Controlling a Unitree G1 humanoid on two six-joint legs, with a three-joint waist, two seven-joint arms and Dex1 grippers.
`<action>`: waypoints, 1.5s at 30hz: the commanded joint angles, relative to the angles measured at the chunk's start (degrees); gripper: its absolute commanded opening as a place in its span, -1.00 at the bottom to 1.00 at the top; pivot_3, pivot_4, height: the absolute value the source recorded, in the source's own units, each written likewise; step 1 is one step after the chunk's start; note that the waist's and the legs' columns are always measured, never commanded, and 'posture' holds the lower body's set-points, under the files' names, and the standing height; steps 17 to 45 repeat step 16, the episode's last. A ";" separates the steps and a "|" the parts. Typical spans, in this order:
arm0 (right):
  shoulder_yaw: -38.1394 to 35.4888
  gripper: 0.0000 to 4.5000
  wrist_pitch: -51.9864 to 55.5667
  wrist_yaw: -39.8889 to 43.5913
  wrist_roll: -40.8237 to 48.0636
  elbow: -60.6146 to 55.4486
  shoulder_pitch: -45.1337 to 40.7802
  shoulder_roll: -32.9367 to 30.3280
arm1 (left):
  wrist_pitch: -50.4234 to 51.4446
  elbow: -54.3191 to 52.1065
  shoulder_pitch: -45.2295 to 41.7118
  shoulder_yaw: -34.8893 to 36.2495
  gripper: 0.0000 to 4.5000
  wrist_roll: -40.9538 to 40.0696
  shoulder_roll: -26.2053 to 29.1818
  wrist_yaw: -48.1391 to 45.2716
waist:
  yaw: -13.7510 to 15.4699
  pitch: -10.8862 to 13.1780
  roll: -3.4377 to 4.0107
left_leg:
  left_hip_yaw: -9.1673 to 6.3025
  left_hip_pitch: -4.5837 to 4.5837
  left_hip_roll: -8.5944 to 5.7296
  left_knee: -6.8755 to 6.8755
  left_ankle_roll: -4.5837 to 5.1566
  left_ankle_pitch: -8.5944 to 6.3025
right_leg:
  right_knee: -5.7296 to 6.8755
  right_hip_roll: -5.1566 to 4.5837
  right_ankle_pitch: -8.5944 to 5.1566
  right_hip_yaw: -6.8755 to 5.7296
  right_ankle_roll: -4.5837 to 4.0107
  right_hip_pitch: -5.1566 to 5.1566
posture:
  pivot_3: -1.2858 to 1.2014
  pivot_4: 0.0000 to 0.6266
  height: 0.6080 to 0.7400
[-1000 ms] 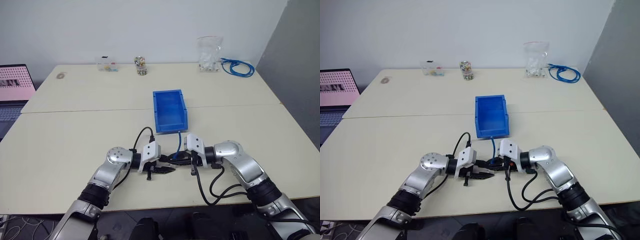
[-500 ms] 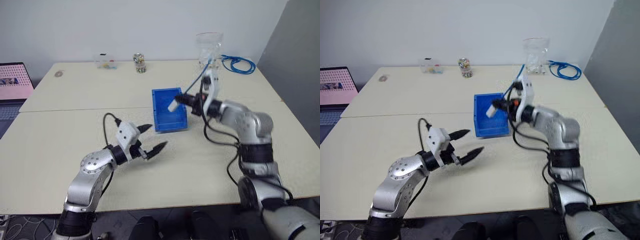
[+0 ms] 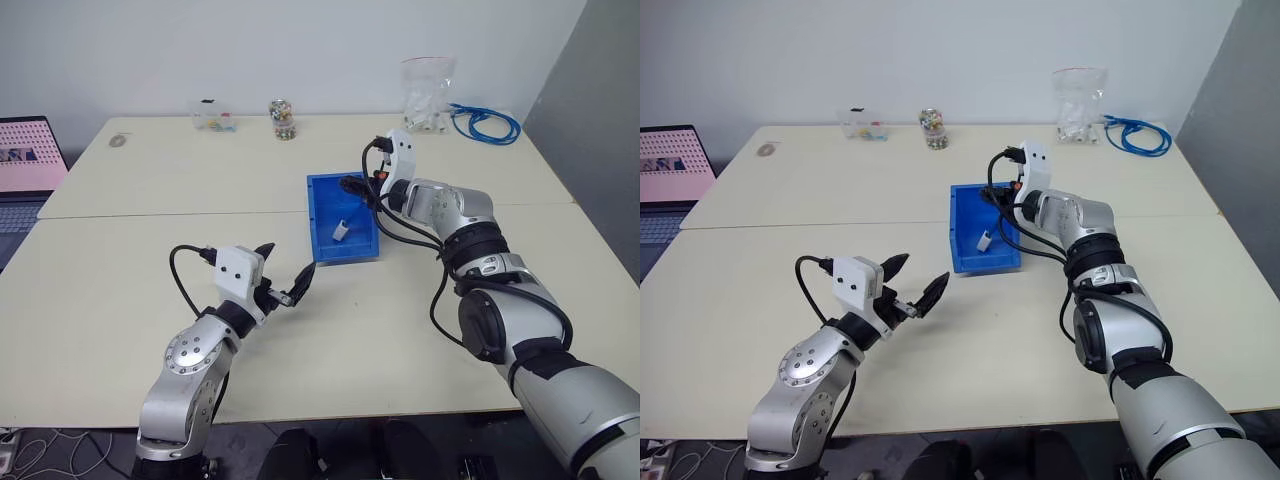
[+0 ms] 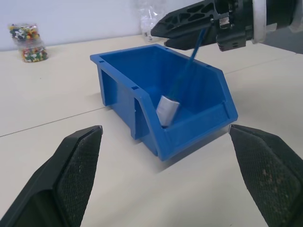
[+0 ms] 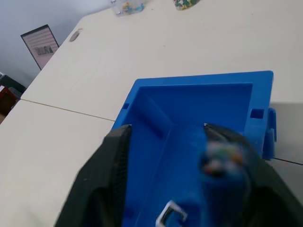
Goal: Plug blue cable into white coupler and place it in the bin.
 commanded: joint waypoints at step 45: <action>9.03 0.71 -3.35 -5.18 -9.80 -76.04 49.44 -14.09 | -2.31 5.66 -1.36 3.57 1.00 4.34 -1.00 9.25 | 0.21 -0.08 -0.07 | -0.18 0.03 0.03 -0.05 -0.01 0.00 | -0.13 0.00 -0.03 -0.07 0.04 0.14 | 0.03 -0.52 1.00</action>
